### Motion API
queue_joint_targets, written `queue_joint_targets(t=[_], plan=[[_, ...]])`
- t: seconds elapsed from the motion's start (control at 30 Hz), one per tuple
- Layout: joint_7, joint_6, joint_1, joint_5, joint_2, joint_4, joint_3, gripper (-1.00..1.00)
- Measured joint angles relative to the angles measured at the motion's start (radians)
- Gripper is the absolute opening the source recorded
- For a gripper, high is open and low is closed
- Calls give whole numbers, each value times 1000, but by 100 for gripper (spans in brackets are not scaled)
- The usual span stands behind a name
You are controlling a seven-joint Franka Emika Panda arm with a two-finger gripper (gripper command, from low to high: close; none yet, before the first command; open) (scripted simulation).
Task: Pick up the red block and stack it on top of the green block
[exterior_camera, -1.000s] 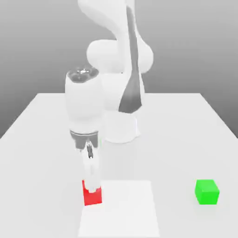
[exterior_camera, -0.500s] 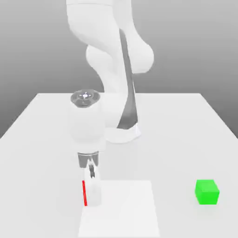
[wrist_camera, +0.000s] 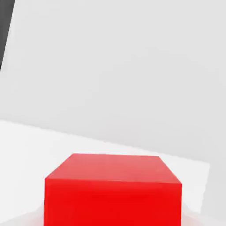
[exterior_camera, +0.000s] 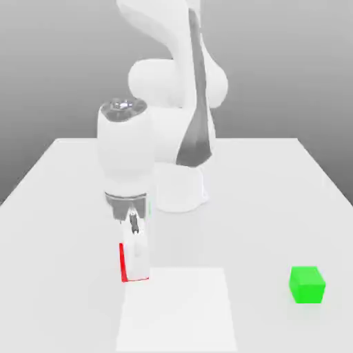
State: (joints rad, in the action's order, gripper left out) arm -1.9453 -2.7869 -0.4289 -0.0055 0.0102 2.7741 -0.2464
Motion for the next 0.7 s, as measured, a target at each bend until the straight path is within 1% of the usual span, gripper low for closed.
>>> queue_joint_targets(t=[0.13, 0.23, 0.33, 0.7], plan=[[21, 28, 35, 1, 0, -26, -82, -100], [36, 47, 118, -2, 3, -49, -133, -100], [50, 67, 200, -4, 6, -71, -159, -100], [97, 138, 420, -23, 20, -154, -274, -100]])
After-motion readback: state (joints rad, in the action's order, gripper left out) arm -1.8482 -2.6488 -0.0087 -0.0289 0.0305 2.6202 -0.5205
